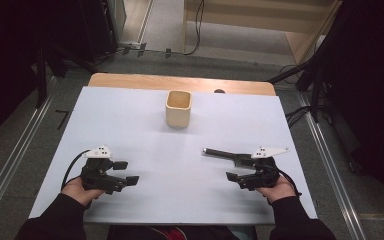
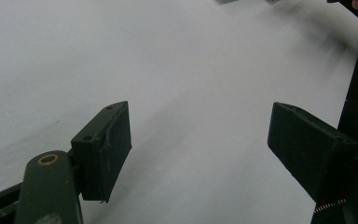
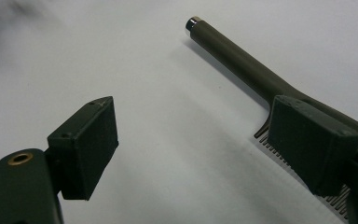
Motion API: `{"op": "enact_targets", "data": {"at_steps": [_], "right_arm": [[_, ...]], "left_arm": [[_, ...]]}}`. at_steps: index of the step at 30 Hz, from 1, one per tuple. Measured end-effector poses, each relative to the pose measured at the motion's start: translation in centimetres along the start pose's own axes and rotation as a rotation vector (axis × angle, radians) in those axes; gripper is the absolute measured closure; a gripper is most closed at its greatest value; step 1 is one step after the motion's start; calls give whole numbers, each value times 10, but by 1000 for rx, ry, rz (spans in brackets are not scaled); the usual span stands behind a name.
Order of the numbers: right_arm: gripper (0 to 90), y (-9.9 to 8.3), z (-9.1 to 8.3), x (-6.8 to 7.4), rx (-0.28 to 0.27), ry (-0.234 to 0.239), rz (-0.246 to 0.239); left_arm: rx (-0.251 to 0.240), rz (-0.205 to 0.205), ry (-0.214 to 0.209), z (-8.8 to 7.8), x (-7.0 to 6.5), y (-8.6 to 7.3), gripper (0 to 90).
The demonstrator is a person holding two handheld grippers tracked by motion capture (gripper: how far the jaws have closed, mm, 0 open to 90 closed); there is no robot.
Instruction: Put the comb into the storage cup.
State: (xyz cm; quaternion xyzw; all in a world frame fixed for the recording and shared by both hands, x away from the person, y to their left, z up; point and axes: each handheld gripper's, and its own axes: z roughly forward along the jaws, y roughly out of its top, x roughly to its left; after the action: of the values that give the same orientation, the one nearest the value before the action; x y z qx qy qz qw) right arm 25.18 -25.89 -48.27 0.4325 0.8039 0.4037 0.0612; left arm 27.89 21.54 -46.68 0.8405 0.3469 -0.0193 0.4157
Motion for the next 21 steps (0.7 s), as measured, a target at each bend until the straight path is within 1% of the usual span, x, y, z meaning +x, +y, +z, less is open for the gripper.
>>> {"op": "enact_targets", "data": {"at_steps": [5,9,14,21], "right_arm": [[145,0,0,-1,-1,3,0],[145,1,1,-1,-7,9,11],[145,1,1,1,1,13,1],[145,1,1,1,1,11,1]], "left_arm": [[-1,1,-2,0,0,1,220],[0,-3,0,0,1,0,220],[-4,-7,1,-1,1,-1,220],[-2,-6,1,-1,1,-1,220]]}}
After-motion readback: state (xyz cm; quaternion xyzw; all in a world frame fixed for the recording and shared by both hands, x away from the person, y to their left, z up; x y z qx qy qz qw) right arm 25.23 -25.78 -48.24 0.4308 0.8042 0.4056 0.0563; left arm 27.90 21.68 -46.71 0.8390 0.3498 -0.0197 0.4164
